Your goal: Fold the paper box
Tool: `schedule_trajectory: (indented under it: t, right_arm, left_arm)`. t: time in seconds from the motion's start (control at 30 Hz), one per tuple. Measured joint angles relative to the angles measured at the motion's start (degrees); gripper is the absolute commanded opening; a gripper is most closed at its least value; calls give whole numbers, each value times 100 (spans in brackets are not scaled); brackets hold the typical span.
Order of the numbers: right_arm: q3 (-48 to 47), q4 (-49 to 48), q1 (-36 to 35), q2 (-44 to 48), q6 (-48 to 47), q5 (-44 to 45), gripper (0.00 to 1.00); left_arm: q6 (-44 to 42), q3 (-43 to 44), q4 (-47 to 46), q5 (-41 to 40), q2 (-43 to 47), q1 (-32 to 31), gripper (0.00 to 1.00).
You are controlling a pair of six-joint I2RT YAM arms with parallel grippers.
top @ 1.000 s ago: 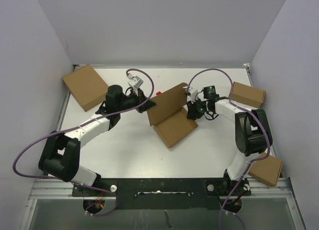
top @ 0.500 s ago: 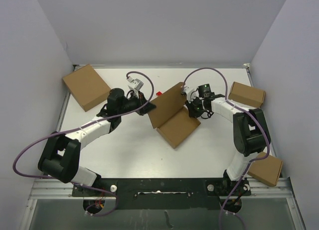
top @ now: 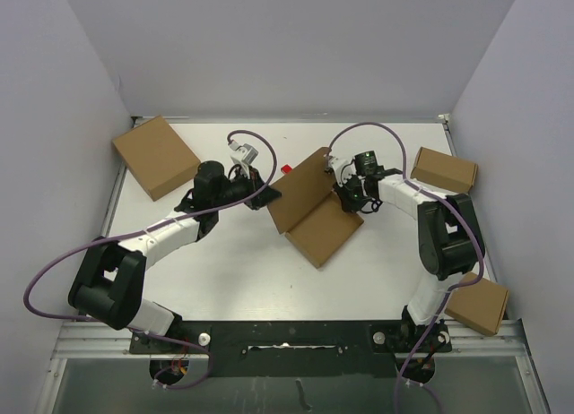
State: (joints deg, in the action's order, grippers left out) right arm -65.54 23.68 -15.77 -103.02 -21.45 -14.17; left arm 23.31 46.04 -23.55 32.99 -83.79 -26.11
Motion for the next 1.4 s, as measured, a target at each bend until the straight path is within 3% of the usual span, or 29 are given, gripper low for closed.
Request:
schedule_trajectory:
  t: [0.07,0.17,0.23,0.67,1.0,1.2,1.4]
  right_arm:
    - [-2,2,-37,-2,-17,66,3]
    - [-4,7,-44,-7,-44,72,22]
    - [-20,24,-39,-33,-55,81,28]
    - [-79,428,284,-63,-564,-442,31]
    - [-79,708,289,-9,-988,-494,39]
    - [-76,911,330,94,-1134,-564,52]
    - [-59,1047,380,138,-1163,-697,46]
  left_arm:
    - [7,-24,-22,-2,0,-2,0]
    - [11,-44,-31,0,0,0,0]
    - [28,-46,-35,4,0,0,0]
    - [50,-70,-44,26,0,-11,0]
    - [50,-72,-17,28,0,-11,0]
    - [48,-70,-22,26,0,-11,0]
    - [48,-70,-22,28,0,-11,0]
